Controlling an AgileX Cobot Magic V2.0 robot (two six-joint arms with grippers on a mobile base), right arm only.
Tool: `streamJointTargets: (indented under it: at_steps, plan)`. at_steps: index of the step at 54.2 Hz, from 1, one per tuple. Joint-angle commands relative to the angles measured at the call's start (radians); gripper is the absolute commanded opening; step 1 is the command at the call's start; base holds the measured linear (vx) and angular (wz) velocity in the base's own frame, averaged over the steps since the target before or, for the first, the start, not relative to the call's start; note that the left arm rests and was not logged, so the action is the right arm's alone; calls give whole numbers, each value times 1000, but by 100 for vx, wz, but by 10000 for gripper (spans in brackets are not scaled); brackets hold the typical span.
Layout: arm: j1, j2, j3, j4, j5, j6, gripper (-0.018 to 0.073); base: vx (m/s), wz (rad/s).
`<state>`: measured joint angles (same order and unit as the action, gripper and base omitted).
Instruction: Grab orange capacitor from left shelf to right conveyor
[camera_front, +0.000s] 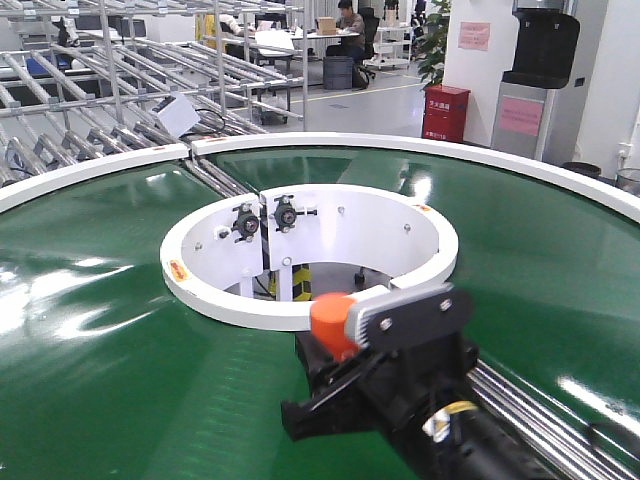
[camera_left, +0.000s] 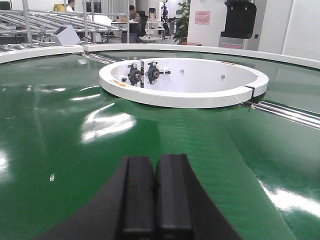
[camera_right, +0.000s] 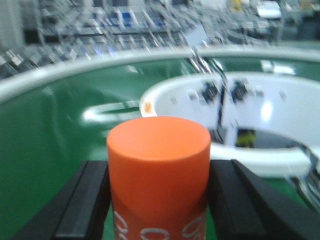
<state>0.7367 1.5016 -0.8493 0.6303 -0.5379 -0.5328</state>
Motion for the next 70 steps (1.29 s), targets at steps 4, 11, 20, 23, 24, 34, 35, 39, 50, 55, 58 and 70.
streamJointTargets:
  at_steps: [4,11,20,23,24,34,35,39,50,55,58,70]
  plan:
    - [-16,108,-30,-38,-164,-12,-8,0,0]
    - [-15,214,-30,-39,-255,-4,-8,0,0]
    - [-15,306,-30,-40,-337,121,-6,0,0]
    - [-15,329,-30,-45,-344,155,-5,0,0]
    - [-15,338,-30,-50,-344,163,-3,0,0]
    - [-15,422,-30,-65,-344,174,5,0,0]
    - [-15,429,-30,-65,-344,174,6,0,0]
    - [-15,450,-30,-64,-344,174,12,0,0]
    - [-15,468,-30,-61,-338,174,83,0,0]
    - [-15,468,-30,-60,-340,174,161,0,0]
    - [-15,468,-30,-60,-339,179,223,0,0]
    - [-15,440,-30,-64,-273,222,499,0,0]
